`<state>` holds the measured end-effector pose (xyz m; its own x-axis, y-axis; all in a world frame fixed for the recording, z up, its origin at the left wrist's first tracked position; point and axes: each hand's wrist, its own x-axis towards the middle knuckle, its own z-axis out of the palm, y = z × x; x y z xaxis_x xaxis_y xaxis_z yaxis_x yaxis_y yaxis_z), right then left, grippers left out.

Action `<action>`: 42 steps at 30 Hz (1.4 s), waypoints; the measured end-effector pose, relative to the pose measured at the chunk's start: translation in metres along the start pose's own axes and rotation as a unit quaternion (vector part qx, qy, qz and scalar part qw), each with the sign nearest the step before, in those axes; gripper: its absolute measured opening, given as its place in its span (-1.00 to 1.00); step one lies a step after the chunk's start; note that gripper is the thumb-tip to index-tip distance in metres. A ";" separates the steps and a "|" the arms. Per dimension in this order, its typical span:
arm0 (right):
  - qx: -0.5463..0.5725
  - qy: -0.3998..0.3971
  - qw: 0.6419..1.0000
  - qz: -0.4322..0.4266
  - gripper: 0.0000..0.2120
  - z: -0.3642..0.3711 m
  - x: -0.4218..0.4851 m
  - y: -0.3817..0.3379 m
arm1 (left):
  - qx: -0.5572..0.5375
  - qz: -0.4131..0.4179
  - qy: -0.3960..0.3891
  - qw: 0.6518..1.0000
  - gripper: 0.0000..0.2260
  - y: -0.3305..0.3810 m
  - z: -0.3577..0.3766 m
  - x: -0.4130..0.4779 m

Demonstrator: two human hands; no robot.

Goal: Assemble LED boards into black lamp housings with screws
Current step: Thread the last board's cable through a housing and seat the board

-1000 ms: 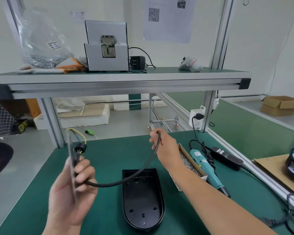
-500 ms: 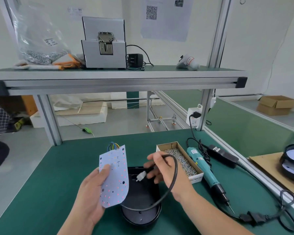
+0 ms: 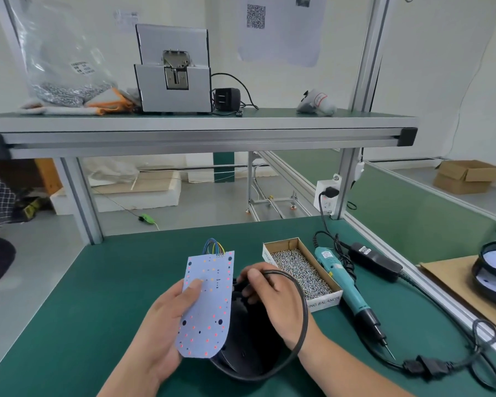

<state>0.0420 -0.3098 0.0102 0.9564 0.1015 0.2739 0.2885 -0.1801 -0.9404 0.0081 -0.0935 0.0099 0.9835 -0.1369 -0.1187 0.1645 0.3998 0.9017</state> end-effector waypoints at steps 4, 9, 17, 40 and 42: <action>-0.013 -0.022 1.000 0.008 -0.87 0.000 0.002 0.003 | 0.000 -0.003 0.016 1.000 -0.68 -0.002 -0.003 0.002; 0.026 0.004 1.000 0.001 -0.89 -0.009 0.002 -0.003 | -0.041 -0.004 0.029 0.999 -0.67 -0.005 -0.010 0.008; 0.020 0.042 0.999 -0.011 -0.79 -0.010 0.002 -0.005 | -0.141 -0.032 0.062 0.987 -0.64 -0.005 -0.012 0.011; -0.124 0.017 0.990 -0.071 -0.91 -0.003 0.004 -0.012 | -0.092 0.012 -0.024 0.995 -0.62 -0.008 0.000 0.007; -0.087 0.010 0.995 -0.054 -0.91 -0.002 0.005 -0.012 | -0.094 0.016 -0.037 0.995 -0.63 -0.008 0.000 0.007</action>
<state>0.0429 -0.3092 0.0235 0.9199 0.1095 0.3766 0.3908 -0.3365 -0.8568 0.0136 -0.0973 0.0019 0.9814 -0.1848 -0.0529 0.1504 0.5668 0.8100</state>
